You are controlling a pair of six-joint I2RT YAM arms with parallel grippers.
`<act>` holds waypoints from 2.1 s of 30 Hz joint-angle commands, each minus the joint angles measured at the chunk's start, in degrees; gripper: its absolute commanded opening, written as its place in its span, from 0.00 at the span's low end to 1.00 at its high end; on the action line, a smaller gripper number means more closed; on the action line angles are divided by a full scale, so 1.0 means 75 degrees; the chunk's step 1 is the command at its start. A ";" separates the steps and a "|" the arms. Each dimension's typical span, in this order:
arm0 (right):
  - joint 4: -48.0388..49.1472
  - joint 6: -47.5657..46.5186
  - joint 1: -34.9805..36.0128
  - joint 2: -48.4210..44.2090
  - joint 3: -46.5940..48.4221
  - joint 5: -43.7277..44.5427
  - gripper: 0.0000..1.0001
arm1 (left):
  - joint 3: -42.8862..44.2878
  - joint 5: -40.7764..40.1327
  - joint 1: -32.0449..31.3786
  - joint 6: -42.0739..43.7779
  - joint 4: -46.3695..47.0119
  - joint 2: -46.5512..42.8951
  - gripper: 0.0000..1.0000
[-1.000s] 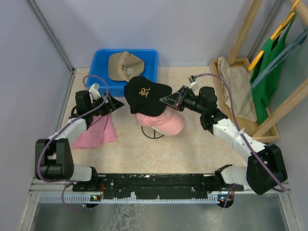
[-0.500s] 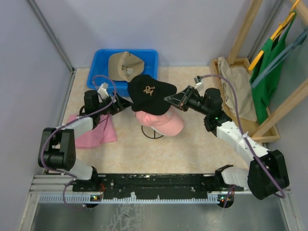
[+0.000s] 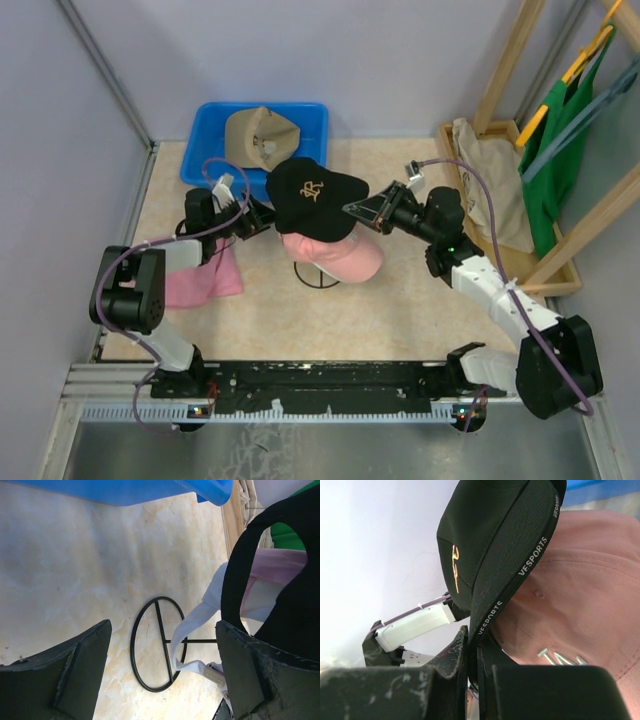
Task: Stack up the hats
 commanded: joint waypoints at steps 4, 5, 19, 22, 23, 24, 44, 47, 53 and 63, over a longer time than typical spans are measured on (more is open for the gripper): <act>0.0460 0.0046 -0.0065 -0.0461 -0.0156 -0.0118 0.00 | 0.0350 0.0443 -0.0201 -0.0449 0.1112 0.0405 0.90; 0.0383 0.0047 -0.0075 -0.0514 -0.0212 -0.0093 0.00 | 0.0364 0.0469 -0.0224 -0.0457 0.1127 0.0412 0.90; -0.0069 0.0114 -0.0278 -0.1668 -0.1916 0.0410 0.00 | 0.0276 0.0702 -0.0288 -0.0133 0.0837 0.0332 0.77; -0.0154 0.0100 -0.0498 -0.1807 -0.2105 0.0367 0.00 | 0.0250 0.0762 -0.0288 -0.0062 0.0731 0.0331 0.72; -0.0180 0.0079 -0.0578 -0.1794 -0.2139 0.0326 0.00 | 0.0210 0.0777 -0.0288 -0.0044 0.0716 0.0325 0.70; -0.0193 0.0055 -0.0691 -0.1759 -0.2159 0.0225 0.00 | 0.0156 0.0779 -0.0288 -0.0014 0.0710 0.0303 0.69; -0.0407 -0.0961 -0.1183 -0.0355 -0.2255 -0.0615 0.00 | -0.0291 0.0673 0.0180 0.0136 0.0009 -0.0270 0.33; -0.0434 -0.1037 -0.1241 -0.0378 -0.2366 -0.0635 0.00 | -0.0345 0.0588 0.0314 0.0027 -0.0147 -0.0559 0.39; -0.0399 -0.1055 -0.1261 -0.0368 -0.2293 -0.0717 0.00 | -0.0427 0.0728 0.0603 -0.0243 -0.0117 -0.1307 0.62; -0.0622 -0.1088 -0.1283 -0.0570 -0.2069 -0.0660 0.00 | -0.0103 0.1192 0.0214 -0.0395 0.0118 -0.0752 0.68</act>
